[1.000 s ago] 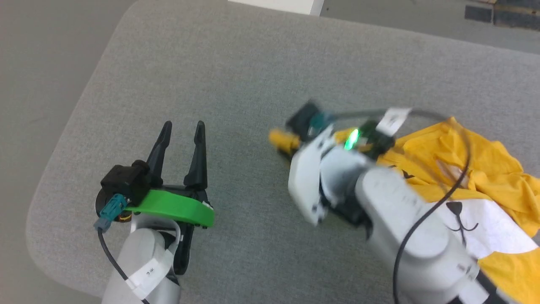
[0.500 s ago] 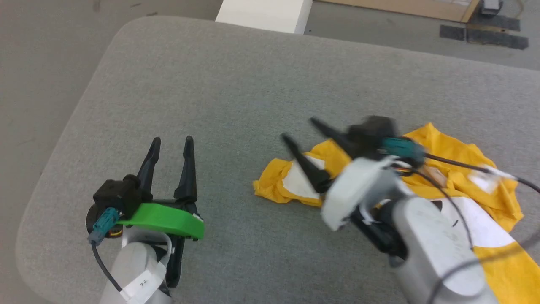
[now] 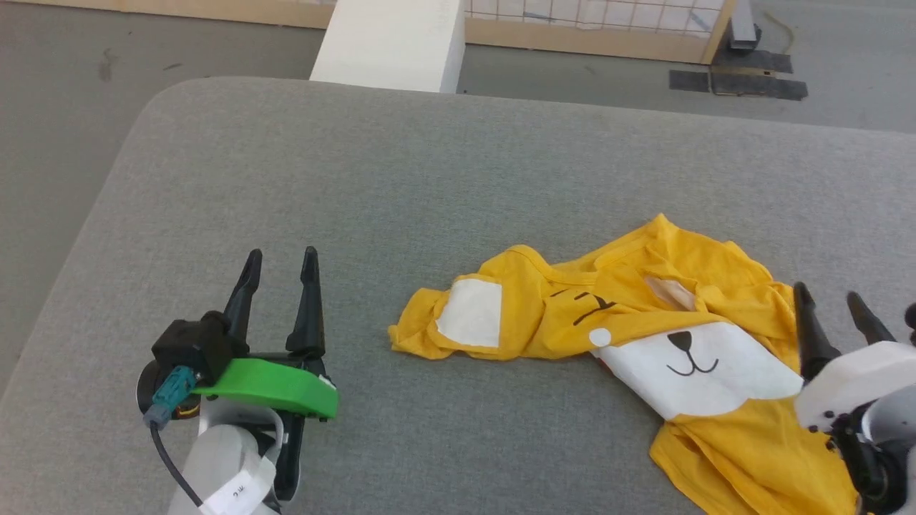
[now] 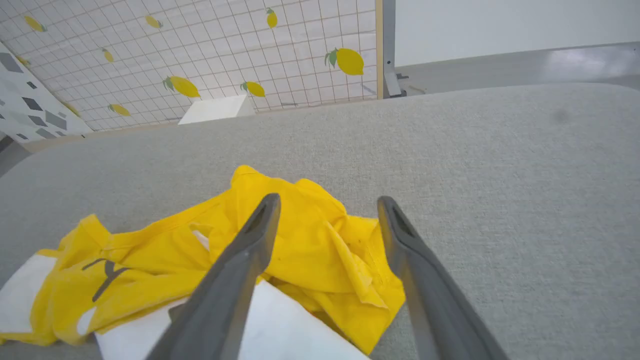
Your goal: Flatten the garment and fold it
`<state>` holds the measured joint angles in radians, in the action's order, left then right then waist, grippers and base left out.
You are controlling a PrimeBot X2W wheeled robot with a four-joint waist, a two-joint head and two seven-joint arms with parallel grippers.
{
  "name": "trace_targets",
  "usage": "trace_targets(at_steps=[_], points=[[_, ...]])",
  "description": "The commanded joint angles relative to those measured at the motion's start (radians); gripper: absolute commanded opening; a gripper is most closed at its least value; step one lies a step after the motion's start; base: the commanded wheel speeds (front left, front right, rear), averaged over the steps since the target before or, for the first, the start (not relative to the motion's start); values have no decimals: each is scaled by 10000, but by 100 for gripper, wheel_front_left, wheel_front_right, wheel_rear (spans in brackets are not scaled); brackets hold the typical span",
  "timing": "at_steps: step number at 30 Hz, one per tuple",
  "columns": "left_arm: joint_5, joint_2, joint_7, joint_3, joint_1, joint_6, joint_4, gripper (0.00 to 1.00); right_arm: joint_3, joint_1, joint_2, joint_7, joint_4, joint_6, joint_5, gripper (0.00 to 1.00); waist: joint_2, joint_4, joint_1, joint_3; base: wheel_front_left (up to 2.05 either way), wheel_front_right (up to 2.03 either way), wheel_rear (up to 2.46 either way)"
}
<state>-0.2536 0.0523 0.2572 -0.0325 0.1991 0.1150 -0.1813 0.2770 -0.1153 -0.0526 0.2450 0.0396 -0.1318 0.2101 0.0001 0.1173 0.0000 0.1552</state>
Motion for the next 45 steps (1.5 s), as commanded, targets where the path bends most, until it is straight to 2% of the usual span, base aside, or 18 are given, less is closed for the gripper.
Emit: trace_targets(at_steps=[1,5,8,11,16,23,24,25,26,28,36,40,41,42,45], points=[[155,-17,46,-10,-19,77,-10,100,151,-75,21,162,58,11,-149,100,-1,-57,0,11,0,0,0],[172,-18,46,-312,1,104,-101,100,583,-227,22,321,139,11,-341,100,-1,-17,0,75,0,0,0],[162,-11,20,-925,120,132,-491,100,667,-225,23,255,145,11,-178,100,-1,-26,0,148,0,0,0],[69,47,-478,-1675,352,148,-1005,100,609,-131,23,152,179,11,31,100,-1,-70,0,208,0,0,0],[-407,69,-2411,-2224,690,86,-1995,100,406,2,23,-39,166,11,377,100,-1,-304,0,270,0,0,0],[-716,94,-5044,-2201,820,-687,-2743,100,162,127,23,-190,64,11,582,100,-1,-656,0,279,0,0,0],[-761,114,-5304,-2212,815,-705,-2728,95,157,141,23,-206,52,11,612,100,-1,-684,0,281,0,0,0],[-780,144,-5365,-2196,816,-721,-2661,25,148,155,23,-215,41,11,625,100,-1,-703,0,285,0,0,0],[-813,186,-5324,-2136,814,-751,-2550,0,135,175,23,-223,30,11,636,100,-1,-720,0,289,0,0,0],[-896,236,-5139,-1945,773,-890,-2321,0,133,220,24,-237,23,11,662,100,-1,-718,0,283,0,0,0],[-1196,843,-3663,-420,318,-1936,-1609,0,-20,298,24,-146,55,11,579,100,-1,-581,0,300,0,0,0],[-1450,1040,-3448,11,1,-2043,-1452,0,-423,182,24,-37,10,11,422,100,-1,-462,0,399,0,0,0],[-1526,1044,-3375,39,-61,-1970,-1432,75,-605,112,24,3,2,11,397,100,-1,-437,0,437,0,0,0],[-1581,1035,-3314,42,-103,-1899,-1429,100,-773,39,24,38,0,11,373,100,-1,-416,0,466,0,0,0],[-1700,921,-3001,42,-197,-1788,-1383,100,-1385,-296,24,217,29,11,245,100,-1,-325,0,581,0,0,0]])
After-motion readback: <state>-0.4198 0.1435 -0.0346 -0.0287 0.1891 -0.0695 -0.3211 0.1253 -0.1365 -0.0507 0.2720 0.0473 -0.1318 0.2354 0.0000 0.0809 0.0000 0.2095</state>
